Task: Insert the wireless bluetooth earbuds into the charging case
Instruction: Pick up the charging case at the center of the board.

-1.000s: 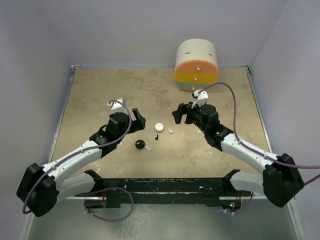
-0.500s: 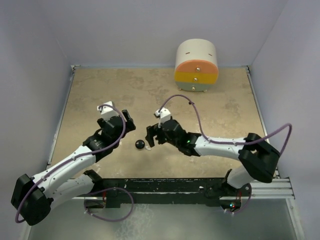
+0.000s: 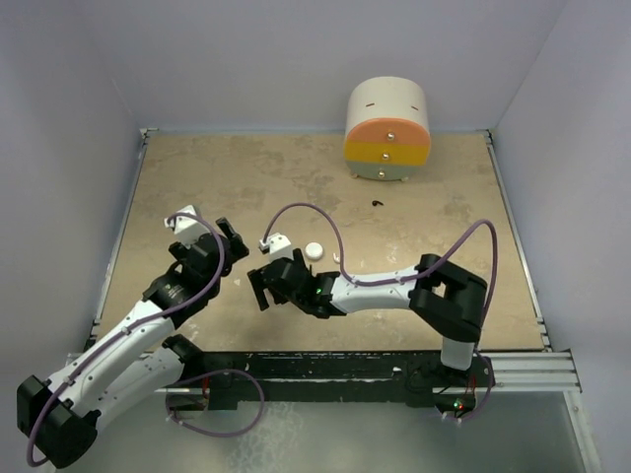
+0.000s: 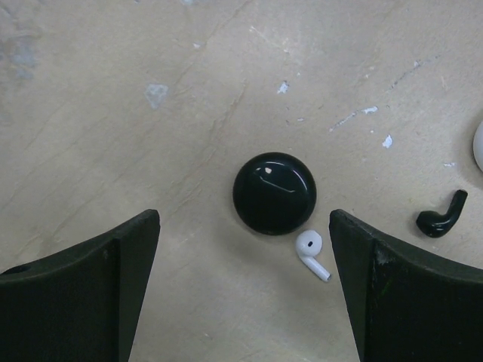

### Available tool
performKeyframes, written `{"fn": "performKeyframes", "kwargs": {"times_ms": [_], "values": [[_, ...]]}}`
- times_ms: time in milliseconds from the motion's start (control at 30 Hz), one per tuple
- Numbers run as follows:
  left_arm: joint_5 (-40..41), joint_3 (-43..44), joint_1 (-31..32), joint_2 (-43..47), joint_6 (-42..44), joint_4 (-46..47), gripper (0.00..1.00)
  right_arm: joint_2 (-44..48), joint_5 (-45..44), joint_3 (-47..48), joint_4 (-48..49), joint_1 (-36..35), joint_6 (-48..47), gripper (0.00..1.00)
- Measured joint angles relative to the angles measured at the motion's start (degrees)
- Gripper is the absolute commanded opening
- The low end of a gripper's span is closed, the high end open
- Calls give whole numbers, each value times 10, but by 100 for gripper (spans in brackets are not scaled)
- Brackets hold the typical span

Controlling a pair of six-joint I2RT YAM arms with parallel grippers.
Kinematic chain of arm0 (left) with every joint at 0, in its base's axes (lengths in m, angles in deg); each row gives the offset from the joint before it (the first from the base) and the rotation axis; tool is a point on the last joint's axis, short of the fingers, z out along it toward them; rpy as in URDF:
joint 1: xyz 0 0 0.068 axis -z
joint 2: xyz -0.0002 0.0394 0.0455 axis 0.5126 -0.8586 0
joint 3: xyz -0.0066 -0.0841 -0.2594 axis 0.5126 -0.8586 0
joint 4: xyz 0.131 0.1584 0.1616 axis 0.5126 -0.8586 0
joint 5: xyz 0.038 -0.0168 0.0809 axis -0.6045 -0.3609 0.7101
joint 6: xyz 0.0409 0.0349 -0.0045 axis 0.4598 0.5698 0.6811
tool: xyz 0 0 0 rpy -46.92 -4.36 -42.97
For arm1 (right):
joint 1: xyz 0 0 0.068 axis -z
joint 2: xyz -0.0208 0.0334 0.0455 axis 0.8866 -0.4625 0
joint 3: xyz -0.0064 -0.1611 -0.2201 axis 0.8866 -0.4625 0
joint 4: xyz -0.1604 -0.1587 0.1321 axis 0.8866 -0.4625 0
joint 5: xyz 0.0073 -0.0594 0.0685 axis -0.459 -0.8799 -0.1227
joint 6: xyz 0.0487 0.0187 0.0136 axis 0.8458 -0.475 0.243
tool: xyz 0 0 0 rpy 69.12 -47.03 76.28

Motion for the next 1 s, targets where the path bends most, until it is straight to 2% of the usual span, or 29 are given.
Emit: {"fn": "performKeyframes", "kwargs": {"times_ms": [400,1000], "values": [[4,0,-12,30,-14,-24,89,-56,-29,41,-36,0,19,86],[6,-5,-22,33,-14,-26,89,-84,-46,58,-47,1,22,65]]}}
